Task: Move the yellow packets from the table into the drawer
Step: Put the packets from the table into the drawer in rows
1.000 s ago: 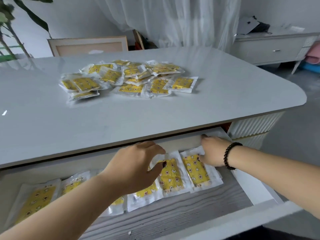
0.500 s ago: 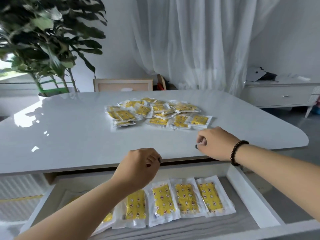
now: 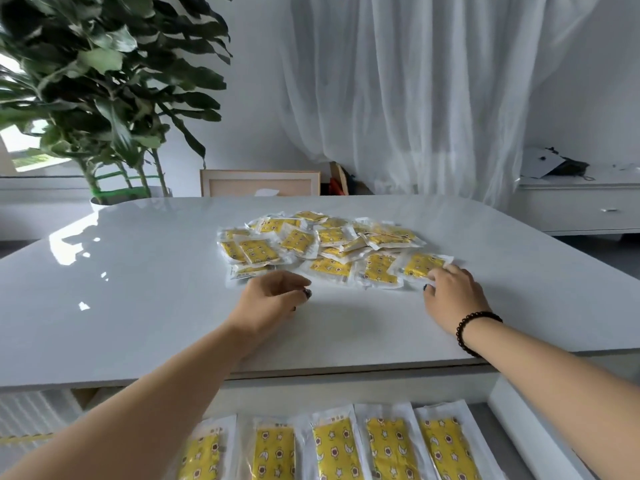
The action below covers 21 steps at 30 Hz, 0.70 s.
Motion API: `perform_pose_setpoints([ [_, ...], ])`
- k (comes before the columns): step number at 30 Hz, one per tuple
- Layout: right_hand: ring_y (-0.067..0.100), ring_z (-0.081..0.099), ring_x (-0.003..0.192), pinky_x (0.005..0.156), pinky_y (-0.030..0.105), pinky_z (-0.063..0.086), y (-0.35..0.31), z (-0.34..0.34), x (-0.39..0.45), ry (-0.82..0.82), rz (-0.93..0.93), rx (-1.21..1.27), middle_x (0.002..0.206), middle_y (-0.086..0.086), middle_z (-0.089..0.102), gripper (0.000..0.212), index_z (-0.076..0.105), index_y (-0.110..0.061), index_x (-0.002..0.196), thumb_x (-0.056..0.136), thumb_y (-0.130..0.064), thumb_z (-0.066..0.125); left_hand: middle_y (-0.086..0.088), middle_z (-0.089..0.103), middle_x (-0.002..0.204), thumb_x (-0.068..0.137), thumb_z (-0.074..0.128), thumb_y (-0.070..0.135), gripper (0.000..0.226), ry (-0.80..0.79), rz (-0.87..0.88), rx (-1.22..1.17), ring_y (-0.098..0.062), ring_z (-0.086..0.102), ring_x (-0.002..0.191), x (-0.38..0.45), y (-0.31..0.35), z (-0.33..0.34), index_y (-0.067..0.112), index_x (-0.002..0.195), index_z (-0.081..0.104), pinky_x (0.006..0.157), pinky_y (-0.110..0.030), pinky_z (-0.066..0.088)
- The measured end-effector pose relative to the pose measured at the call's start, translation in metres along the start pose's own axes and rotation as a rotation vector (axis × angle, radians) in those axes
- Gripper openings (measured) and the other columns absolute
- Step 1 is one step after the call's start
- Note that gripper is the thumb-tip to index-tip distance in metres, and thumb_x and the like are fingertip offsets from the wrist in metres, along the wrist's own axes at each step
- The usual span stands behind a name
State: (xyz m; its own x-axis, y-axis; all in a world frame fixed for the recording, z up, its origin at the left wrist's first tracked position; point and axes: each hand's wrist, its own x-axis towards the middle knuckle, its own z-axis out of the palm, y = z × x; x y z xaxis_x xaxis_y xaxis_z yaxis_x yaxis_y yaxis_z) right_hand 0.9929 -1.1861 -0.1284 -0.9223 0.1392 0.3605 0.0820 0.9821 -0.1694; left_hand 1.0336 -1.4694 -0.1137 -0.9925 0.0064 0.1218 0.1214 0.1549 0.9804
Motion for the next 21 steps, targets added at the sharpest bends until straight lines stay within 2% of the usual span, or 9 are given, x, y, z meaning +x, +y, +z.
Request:
perform_pose_setpoints([
  [2, 0.028, 0.05, 0.106, 0.084, 0.032, 0.045, 0.002, 0.006, 0.008, 0.029, -0.014, 0.052, 0.109, 0.011, 0.059, 0.023, 0.064, -0.007, 0.103, 0.092, -0.009, 0.043, -0.002, 0.07, 0.075, 0.08, 0.064, -0.001, 0.014, 0.017, -0.07, -0.136, -0.015, 0.063, 0.075, 0.017, 0.001, -0.002, 0.01, 0.085, 0.069, 0.065, -0.023, 0.047],
  [5, 0.028, 0.053, 0.1, 0.075, 0.03, 0.044, 0.003, 0.008, 0.016, 0.056, -0.057, 0.086, 0.101, 0.009, 0.06, 0.023, 0.066, -0.006, 0.091, 0.087, 0.003, 0.045, -0.005, 0.069, 0.074, 0.086, 0.057, -0.004, 0.016, 0.024, -0.126, -0.289, -0.014, 0.065, 0.069, 0.038, 0.0, -0.003, 0.009, 0.087, 0.067, 0.061, -0.021, 0.047],
  [8, 0.029, 0.052, 0.104, 0.08, 0.032, 0.042, -0.004, 0.009, 0.019, 0.158, -0.122, 0.098, 0.103, 0.008, 0.061, 0.014, 0.067, -0.008, 0.094, 0.086, -0.007, 0.055, -0.006, 0.068, 0.074, 0.087, 0.055, -0.005, 0.017, 0.021, -0.135, -0.362, -0.014, 0.064, 0.067, 0.055, -0.003, -0.002, 0.008, 0.089, 0.065, 0.061, -0.022, 0.048],
  [9, 0.031, 0.049, 0.108, 0.085, 0.035, 0.04, -0.006, 0.01, 0.019, 0.209, -0.137, 0.105, 0.107, 0.009, 0.059, 0.017, 0.066, -0.008, 0.1, 0.084, -0.014, 0.06, -0.007, 0.067, 0.074, 0.087, 0.054, -0.006, 0.017, 0.023, -0.134, -0.386, -0.014, 0.064, 0.067, 0.06, -0.004, -0.001, 0.007, 0.09, 0.064, 0.061, -0.022, 0.049],
  [10, 0.032, 0.045, 0.114, 0.092, 0.037, 0.038, -0.008, 0.012, 0.02, 0.222, -0.113, 0.102, 0.115, 0.011, 0.055, 0.031, 0.062, -0.009, 0.109, 0.082, -0.024, 0.064, -0.007, 0.067, 0.074, 0.087, 0.053, -0.006, 0.017, 0.024, -0.132, -0.411, -0.015, 0.063, 0.067, 0.064, -0.005, -0.001, 0.007, 0.09, 0.064, 0.061, -0.022, 0.049],
  [12, 0.032, 0.035, 0.128, 0.104, 0.038, 0.03, -0.008, 0.013, 0.025, 0.13, 0.056, 0.107, 0.133, 0.014, 0.043, 0.061, 0.048, -0.008, 0.128, 0.081, -0.045, 0.062, -0.007, 0.066, 0.074, 0.087, 0.052, -0.006, 0.017, 0.019, -0.127, -0.464, -0.015, 0.063, 0.067, 0.07, -0.006, -0.002, 0.006, 0.092, 0.064, 0.063, -0.023, 0.049],
  [15, 0.036, 0.04, 0.126, 0.102, 0.041, 0.034, -0.003, 0.01, 0.037, -0.015, 0.347, 0.213, 0.135, 0.018, 0.044, 0.073, 0.045, -0.008, 0.131, 0.081, -0.062, 0.049, -0.006, 0.066, 0.075, 0.089, 0.051, -0.004, 0.017, -0.019, -0.123, -0.538, -0.014, 0.063, 0.069, 0.076, -0.009, -0.004, 0.007, 0.097, 0.063, 0.066, -0.023, 0.049],
  [18, 0.034, 0.046, 0.122, 0.097, 0.038, 0.04, -0.003, 0.01, 0.039, -0.137, 0.283, 0.127, 0.132, 0.012, 0.052, 0.07, 0.052, -0.02, 0.128, 0.078, -0.069, 0.049, -0.005, 0.065, 0.077, 0.09, 0.051, -0.002, 0.019, -0.079, -0.122, -0.567, -0.014, 0.063, 0.071, 0.079, -0.012, -0.007, 0.008, 0.103, 0.061, 0.068, -0.023, 0.049],
  [21, 0.028, 0.046, 0.122, 0.097, 0.033, 0.039, -0.008, 0.01, 0.034, -0.126, 0.183, 0.222, 0.129, 0.007, 0.053, 0.059, 0.057, -0.026, 0.123, 0.073, -0.055, 0.066, -0.006, 0.064, 0.076, 0.09, 0.051, -0.003, 0.02, -0.11, -0.114, -0.548, -0.015, 0.062, 0.071, 0.08, -0.013, -0.008, 0.007, 0.105, 0.06, 0.065, -0.022, 0.049],
])
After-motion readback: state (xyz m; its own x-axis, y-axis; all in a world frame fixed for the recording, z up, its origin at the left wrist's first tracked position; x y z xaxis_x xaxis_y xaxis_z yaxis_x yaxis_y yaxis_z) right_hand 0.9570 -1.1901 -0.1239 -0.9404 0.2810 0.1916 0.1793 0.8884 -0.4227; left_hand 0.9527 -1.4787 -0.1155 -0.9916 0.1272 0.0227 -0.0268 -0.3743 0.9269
